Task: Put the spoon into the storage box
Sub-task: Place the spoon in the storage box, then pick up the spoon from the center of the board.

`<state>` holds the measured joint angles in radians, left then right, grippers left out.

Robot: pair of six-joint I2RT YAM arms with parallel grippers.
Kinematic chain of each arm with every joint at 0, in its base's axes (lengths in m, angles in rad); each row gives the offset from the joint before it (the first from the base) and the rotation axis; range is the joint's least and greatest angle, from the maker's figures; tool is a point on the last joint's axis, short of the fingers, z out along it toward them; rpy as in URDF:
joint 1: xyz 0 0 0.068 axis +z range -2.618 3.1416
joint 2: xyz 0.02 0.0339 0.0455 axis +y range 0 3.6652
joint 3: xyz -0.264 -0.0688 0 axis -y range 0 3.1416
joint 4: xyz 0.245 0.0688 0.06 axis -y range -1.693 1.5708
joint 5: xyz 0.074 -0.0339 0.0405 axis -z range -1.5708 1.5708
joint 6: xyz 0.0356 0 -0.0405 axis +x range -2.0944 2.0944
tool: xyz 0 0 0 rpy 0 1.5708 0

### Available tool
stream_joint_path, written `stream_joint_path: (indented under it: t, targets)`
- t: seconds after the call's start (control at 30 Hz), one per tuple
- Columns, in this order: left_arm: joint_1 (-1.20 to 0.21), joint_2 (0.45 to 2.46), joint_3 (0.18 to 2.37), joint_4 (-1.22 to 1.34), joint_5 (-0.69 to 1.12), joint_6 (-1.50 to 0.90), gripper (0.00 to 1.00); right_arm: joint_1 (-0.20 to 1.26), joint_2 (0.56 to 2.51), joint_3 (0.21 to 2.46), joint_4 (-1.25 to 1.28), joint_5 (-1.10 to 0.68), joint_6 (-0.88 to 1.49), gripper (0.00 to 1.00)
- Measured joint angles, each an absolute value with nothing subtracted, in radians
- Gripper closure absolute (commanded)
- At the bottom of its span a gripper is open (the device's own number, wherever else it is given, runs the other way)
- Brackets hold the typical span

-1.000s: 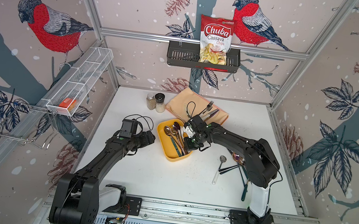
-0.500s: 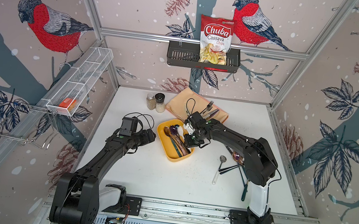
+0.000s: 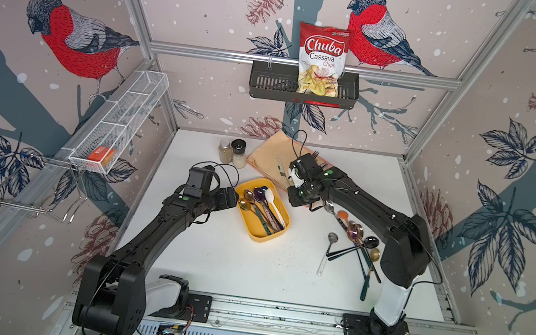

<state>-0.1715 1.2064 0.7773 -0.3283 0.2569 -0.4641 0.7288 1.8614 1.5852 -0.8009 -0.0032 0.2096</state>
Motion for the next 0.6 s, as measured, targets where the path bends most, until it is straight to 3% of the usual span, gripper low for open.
stream_joint_path:
  t: [0.33,0.6]
  targets:
    - [-0.241,1.238,0.813,-0.352,0.206,-0.443,0.11,0.543,1.770,1.304,-0.775,0.081,0.208,0.46]
    - [-0.246,1.239,0.813,-0.356,0.199,-0.441,0.11,0.466,1.787,1.222,-0.715,0.118,0.171,0.46]
